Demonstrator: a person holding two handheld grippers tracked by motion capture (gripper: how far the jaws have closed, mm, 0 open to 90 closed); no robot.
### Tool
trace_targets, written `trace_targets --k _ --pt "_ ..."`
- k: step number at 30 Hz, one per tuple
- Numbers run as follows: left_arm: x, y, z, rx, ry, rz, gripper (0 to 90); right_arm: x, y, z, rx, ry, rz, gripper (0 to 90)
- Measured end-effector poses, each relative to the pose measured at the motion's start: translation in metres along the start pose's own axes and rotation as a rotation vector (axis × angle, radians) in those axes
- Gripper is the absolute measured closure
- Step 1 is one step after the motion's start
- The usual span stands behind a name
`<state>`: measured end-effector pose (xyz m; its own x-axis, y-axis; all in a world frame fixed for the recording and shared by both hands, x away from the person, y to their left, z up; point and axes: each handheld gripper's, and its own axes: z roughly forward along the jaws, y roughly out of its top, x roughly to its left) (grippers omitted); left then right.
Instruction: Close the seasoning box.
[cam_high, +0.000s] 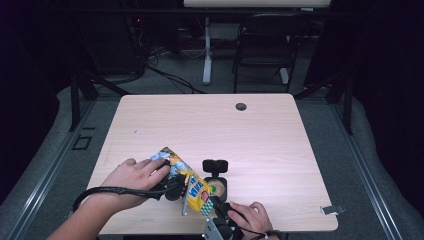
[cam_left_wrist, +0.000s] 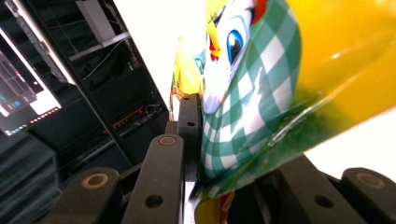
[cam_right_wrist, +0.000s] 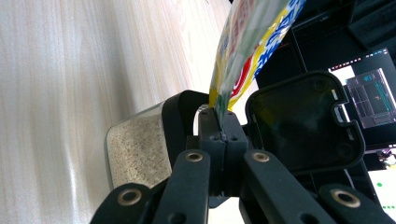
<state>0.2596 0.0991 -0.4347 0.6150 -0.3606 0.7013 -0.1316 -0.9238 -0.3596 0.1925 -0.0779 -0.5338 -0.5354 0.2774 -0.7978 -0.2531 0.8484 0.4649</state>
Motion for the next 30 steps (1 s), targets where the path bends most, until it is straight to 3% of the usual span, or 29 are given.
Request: trace_targets --k 22,28,30 --pt "-0.028 -0.013 0.017 -0.089 -0.004 -0.203 77.2 -0.003 0.001 0.0 0.008 -0.024 0.007 90.0" --pt "-0.037 -0.017 0.021 -0.118 0.015 -0.251 77.3 -0.002 0.003 -0.001 0.008 -0.024 0.004 90.0" --pt "-0.04 -0.018 0.022 -0.129 0.001 -0.268 77.3 -0.002 0.003 -0.001 0.011 -0.024 0.002 90.0"
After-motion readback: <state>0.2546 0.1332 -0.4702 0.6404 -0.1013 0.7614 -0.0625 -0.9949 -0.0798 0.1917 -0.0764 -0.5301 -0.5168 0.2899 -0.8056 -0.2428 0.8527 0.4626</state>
